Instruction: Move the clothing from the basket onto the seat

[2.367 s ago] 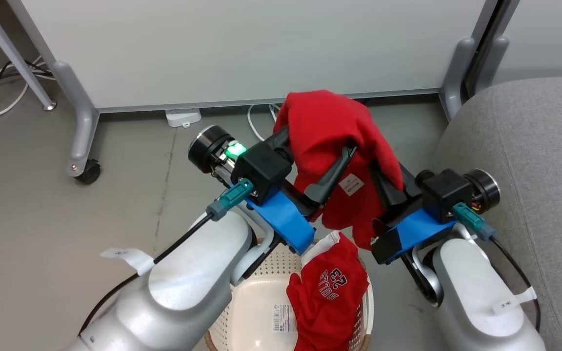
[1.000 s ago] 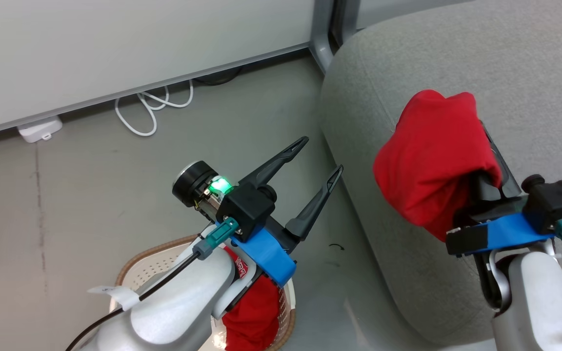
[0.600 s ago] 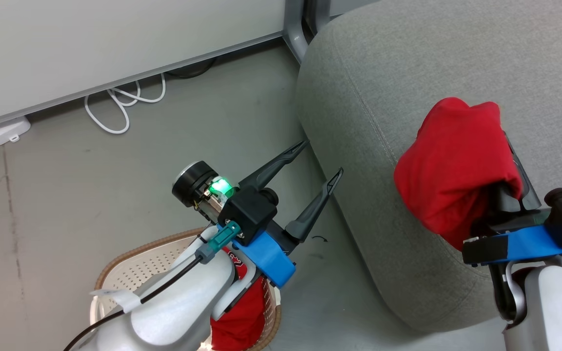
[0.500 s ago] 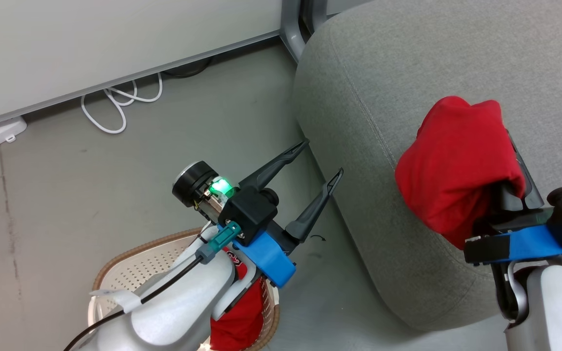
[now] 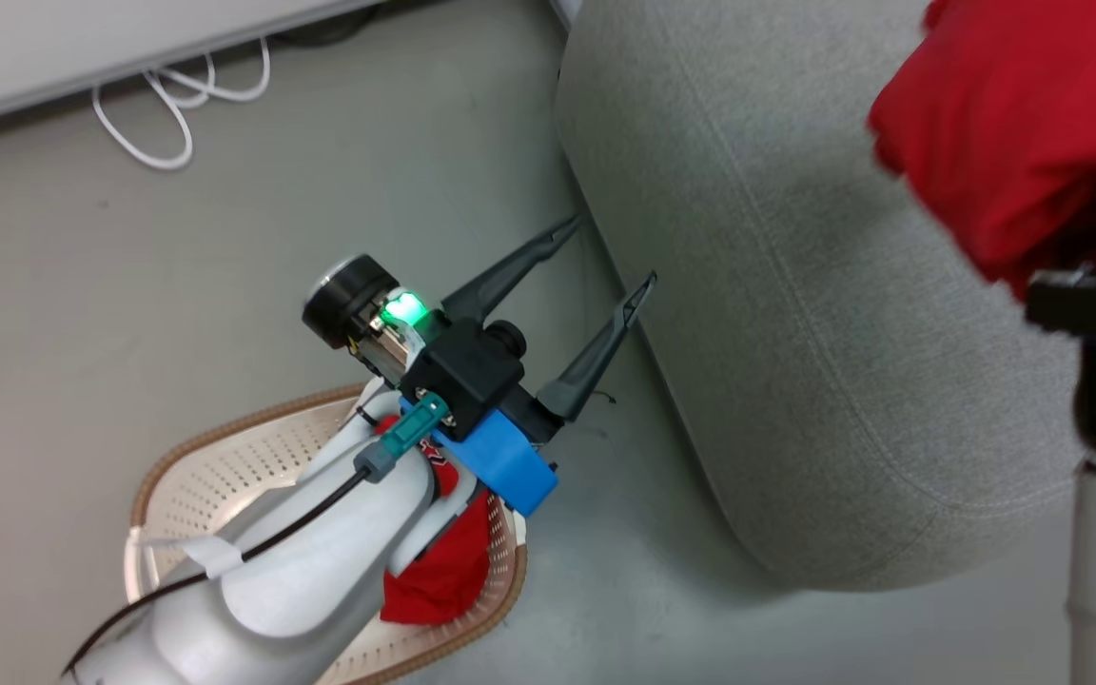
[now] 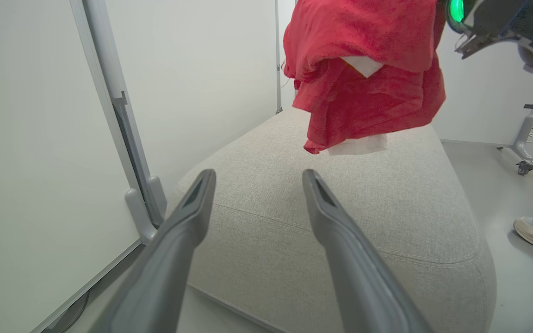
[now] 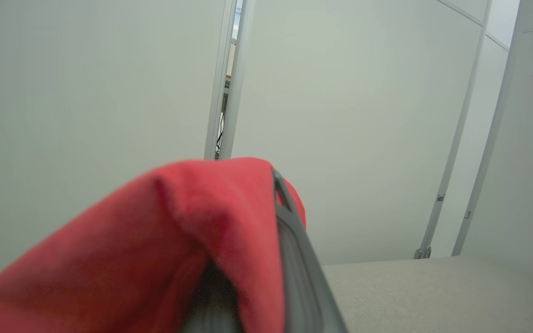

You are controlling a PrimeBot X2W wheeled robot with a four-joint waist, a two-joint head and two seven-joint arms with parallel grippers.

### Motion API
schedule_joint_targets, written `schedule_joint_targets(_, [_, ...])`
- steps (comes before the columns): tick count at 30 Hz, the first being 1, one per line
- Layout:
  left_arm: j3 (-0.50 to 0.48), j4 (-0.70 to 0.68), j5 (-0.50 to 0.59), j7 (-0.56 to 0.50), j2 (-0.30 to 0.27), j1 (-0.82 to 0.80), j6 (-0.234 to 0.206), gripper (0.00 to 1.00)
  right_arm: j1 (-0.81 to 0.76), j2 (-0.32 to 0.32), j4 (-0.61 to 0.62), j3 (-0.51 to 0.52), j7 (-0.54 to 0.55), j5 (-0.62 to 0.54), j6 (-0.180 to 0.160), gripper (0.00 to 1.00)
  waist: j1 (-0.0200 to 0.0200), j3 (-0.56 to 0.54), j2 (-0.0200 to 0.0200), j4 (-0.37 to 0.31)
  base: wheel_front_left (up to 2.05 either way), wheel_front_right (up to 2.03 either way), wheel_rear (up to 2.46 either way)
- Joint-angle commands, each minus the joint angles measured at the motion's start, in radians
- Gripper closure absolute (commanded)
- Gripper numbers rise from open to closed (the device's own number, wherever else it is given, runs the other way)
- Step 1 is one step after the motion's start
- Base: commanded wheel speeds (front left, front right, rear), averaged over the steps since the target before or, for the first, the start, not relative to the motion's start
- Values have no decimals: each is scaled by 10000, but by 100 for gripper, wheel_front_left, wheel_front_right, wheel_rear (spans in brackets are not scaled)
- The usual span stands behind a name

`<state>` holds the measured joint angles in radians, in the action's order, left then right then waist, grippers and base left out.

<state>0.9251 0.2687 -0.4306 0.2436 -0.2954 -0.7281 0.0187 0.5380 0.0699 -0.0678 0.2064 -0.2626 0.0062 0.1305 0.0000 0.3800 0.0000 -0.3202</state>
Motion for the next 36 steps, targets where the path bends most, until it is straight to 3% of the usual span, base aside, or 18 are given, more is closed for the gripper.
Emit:
schedule_joint_targets(1, [-41,-43,60,-23,-117,-207,41,0,400,98,116,113,-35,-27,5,100,0,582,0,2,0,0,0])
schedule_joint_targets(11, [-51,-357,415,-234,-388,-1136,150,0,3289,1554,-443,1419,-33,-206,3,100,0,2353,0,480,0,0,0])
schedule_joint_targets(22, [-18,-603,616,-359,-560,-1642,121,0,4764,2925,-2931,2291,-33,-163,3,100,0,3637,0,940,0,0,0])
schedule_joint_targets(36, [103,-664,590,-383,-702,-1738,107,0,4366,2917,-6261,2715,-35,-10,3,100,0,4036,0,973,0,0,0])
